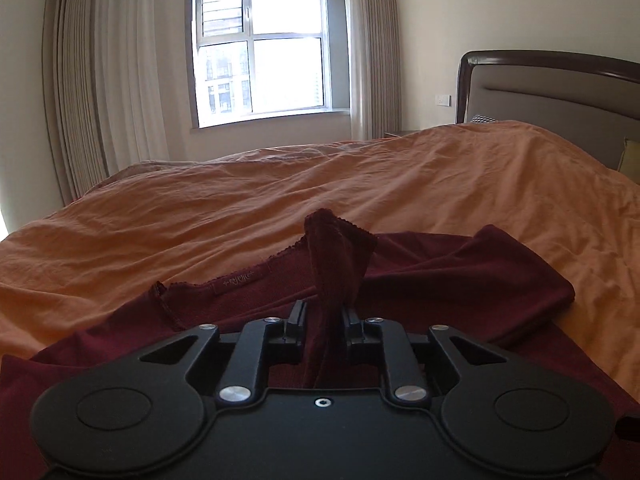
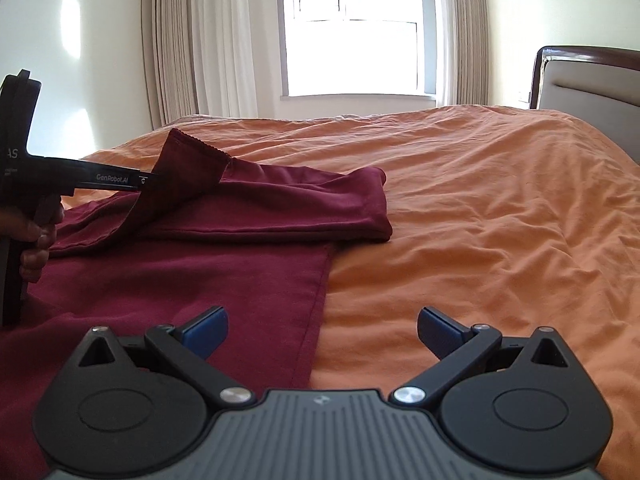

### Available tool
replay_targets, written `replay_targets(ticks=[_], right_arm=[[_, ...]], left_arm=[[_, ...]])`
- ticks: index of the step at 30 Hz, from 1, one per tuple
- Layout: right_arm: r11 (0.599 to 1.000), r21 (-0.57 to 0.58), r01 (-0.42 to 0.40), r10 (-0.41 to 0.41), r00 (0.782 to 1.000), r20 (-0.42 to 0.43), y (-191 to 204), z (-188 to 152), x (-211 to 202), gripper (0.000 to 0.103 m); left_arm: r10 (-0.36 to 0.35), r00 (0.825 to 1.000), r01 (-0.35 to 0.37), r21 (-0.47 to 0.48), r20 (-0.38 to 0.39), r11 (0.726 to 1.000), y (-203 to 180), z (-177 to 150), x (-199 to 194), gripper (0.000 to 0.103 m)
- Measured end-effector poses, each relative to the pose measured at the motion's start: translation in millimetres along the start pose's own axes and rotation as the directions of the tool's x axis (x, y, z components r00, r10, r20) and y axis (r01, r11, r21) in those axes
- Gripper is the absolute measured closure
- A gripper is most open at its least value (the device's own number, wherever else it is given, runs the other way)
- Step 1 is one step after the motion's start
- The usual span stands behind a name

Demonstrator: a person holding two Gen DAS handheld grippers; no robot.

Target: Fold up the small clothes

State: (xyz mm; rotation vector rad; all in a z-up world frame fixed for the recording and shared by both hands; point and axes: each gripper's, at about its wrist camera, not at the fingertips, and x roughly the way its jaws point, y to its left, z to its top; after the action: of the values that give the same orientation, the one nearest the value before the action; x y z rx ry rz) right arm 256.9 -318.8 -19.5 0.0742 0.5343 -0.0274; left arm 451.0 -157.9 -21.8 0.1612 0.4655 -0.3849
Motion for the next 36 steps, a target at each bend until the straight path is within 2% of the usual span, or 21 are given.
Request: replay_targets(ticks=[4,7,10,12,17,19,22,26,28,31,33,34,35,36], right_arm=[[1.000,0.019,-0.009,0.009,1.000,-0.008,0,-2,2,0.000],[1.000,0.022,-0.018,0.018,1.000,-0.006,3,-1,3,0.000],[1.000,0.013,-0.020,0.020,1.000,0.000,8,2,4,0.000],[1.000,0.006,-0.029,0.029,1.000,0.008,11,6,5,0.000],[0.997,-0.013,-0.079,0.080,0.996,0.047,23,27,14,0.000],[0.993,-0.015,-0.120,0.121,0.991,0.064,30,37,22,0.000],[0.987,-0.032,-0.161,0.163,0.984,0.077,41,53,41,0.000],[0.982,-0.056,-0.178,0.181,0.981,0.062,56,74,78,0.014],[0.985,-0.047,-0.166,0.168,0.985,0.044,61,81,97,0.022],[0.987,0.010,-0.162,0.162,0.987,0.014,60,84,119,0.040],[0.986,0.039,-0.162,0.163,0.987,-0.003,58,82,128,0.050],[0.986,0.044,-0.160,0.161,0.987,-0.009,58,80,130,0.060],[0.986,0.045,-0.161,0.162,0.987,-0.011,57,78,132,0.075],[0.986,0.043,-0.161,0.162,0.987,-0.012,57,76,133,0.082]], left_arm=[[-0.048,0.998,0.048,0.013,-0.040,0.999,6,8,-9,0.060],[-0.092,0.994,0.091,-0.024,-0.065,0.996,15,13,-16,0.048],[-0.100,0.993,0.098,-0.038,-0.064,0.994,23,19,-26,0.033],[-0.074,0.995,0.071,-0.042,-0.063,0.997,36,24,-38,0.018],[0.035,0.996,-0.043,-0.087,-0.085,0.995,90,30,-73,0.006],[0.110,0.989,-0.120,-0.101,-0.098,0.988,121,25,-90,0.003],[0.215,0.966,-0.233,-0.125,-0.140,0.964,166,15,-109,0.003],[0.298,0.936,-0.336,-0.217,-0.187,0.917,222,-4,-121,0.003],[0.292,0.937,-0.336,-0.264,-0.192,0.904,242,-13,-120,0.006],[0.210,0.956,-0.275,-0.370,-0.206,0.887,263,-23,-109,0.014],[0.155,0.962,-0.241,-0.440,-0.224,0.865,272,-28,-99,0.025],[0.123,0.966,-0.220,-0.472,-0.227,0.854,272,-31,-92,0.029],[0.104,0.968,-0.206,-0.488,-0.228,0.848,273,-32,-87,0.044],[0.081,0.969,-0.191,-0.501,-0.232,0.844,273,-34,-82,0.070]])
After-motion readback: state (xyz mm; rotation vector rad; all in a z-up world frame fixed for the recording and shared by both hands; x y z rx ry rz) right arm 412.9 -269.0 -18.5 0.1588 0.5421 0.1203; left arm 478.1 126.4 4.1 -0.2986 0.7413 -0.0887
